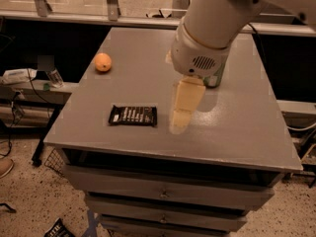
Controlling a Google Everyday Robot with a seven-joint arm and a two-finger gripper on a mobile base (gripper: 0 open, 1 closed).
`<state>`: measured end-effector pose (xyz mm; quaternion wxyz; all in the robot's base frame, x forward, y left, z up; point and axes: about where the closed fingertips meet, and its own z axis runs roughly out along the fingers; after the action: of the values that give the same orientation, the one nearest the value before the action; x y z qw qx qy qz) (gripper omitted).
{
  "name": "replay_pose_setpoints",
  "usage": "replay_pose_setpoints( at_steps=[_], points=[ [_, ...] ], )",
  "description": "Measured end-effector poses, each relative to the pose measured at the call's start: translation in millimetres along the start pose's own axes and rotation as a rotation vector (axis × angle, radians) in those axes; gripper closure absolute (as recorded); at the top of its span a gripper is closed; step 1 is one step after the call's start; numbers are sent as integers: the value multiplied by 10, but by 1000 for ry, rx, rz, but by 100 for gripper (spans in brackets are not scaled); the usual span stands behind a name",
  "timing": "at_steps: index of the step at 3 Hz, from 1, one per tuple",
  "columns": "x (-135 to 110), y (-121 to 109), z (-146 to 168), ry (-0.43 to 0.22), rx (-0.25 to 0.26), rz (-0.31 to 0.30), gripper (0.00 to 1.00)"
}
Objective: Move rxbar chocolate near orange
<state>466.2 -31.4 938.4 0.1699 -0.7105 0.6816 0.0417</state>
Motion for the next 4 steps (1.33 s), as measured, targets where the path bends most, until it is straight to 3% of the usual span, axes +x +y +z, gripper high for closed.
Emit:
replay_pose_setpoints(
  at_steps=[2,4],
  points=[
    [-116,-20,219,-41,-39,-23,0],
    [-180,-158,857,-194,-97,-23,0]
  ],
)
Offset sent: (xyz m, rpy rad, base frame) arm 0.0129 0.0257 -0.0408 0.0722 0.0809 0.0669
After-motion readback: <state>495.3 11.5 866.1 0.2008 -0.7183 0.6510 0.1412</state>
